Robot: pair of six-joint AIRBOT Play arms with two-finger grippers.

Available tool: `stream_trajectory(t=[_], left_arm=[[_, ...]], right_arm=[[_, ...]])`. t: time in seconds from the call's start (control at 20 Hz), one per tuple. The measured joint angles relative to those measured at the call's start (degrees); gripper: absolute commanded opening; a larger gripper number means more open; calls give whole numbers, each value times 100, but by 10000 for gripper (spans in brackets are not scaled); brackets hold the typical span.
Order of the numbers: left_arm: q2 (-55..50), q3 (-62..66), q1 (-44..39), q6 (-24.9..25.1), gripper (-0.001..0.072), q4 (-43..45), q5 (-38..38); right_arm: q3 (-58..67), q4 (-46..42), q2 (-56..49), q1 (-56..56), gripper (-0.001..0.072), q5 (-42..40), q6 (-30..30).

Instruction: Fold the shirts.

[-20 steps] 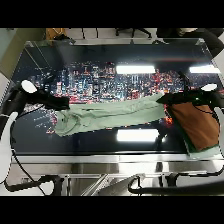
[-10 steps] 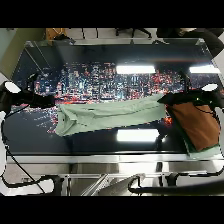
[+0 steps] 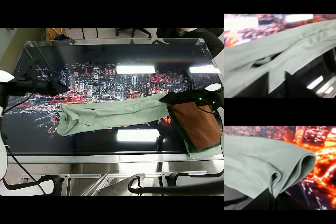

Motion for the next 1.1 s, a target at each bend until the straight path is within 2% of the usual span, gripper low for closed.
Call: stream_trajectory(t=[0.15,0.35,0.5,0.6,0.8,0.95,1.1], left_arm=[[-186,76,-1244,-214,12,278,732],[-960,109,-2774,-673,10,649,1943],[-1786,313,-3602,-990,9,745,2614],[-2367,688,-3976,-1180,9,776,2734],[-3348,1788,-4380,-1576,10,817,2461],[-3661,2677,-4400,-1670,10,820,1740],[-3438,3322,-4052,-1665,9,973,737]], right_arm=[[52,282,181,-2,15,186,39],[387,798,444,-7,16,675,98],[870,1233,625,-7,16,1143,240],[1196,1377,721,-11,16,1360,363],[1600,1519,861,-15,16,1655,544],[1696,1530,901,-17,16,1821,614],[1727,1537,918,7,16,1871,688]])
